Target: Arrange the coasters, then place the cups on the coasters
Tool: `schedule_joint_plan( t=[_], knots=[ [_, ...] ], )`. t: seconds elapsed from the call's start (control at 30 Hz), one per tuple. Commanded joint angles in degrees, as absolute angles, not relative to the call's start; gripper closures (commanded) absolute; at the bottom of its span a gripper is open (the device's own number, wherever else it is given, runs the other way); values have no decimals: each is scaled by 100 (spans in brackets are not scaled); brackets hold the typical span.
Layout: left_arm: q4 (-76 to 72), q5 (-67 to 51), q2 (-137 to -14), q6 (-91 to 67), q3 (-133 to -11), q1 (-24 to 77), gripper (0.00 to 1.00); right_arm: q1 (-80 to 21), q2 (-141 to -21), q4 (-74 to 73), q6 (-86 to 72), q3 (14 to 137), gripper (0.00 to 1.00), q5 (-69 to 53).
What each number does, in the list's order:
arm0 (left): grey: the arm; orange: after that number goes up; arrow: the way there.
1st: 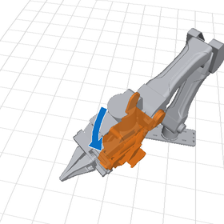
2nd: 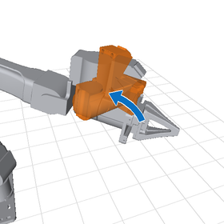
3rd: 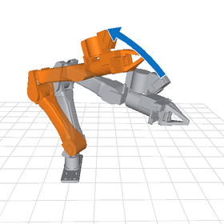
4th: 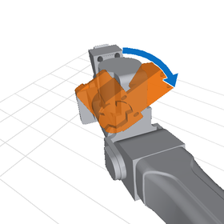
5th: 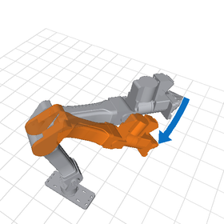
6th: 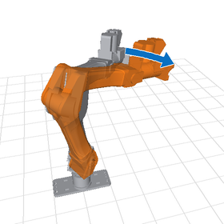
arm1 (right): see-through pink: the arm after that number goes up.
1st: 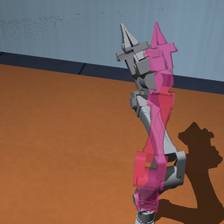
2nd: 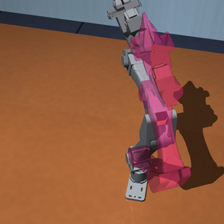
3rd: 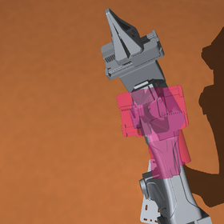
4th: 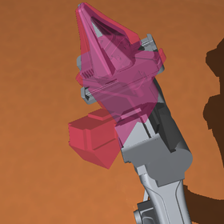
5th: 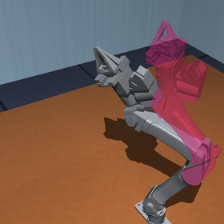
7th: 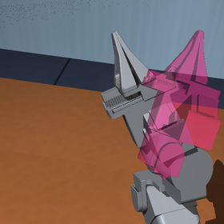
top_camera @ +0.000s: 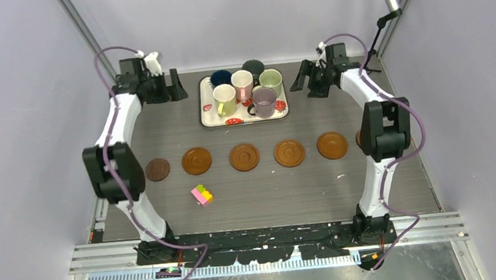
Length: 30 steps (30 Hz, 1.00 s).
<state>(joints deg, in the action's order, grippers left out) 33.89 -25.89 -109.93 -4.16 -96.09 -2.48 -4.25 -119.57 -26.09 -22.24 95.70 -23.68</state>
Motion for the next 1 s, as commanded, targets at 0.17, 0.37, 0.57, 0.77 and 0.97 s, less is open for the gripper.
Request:
schedule_joint_plan(
  t=[0.17,0.37,0.57,0.77,0.97],
  knots=[
    [3536,-2282,-9276,821,-9386,-256,0,-448,-10020,-3549,-431,9338,13,-2019],
    [3530,-655,-9075,1203,-8918,929,0,-407,-8998,-3741,151,8619,7,-1581],
    [3595,-250,-9900,471,-9150,1843,0,-261,-8281,-3815,299,7752,6,-1501],
    [3806,189,-11027,-202,-10086,2227,8,0,-7903,-3422,54,7036,6,-1587],
    [4028,642,-11902,-271,-10912,2347,26,233,-7888,-3305,-182,6890,6,-1846]
  ],
)
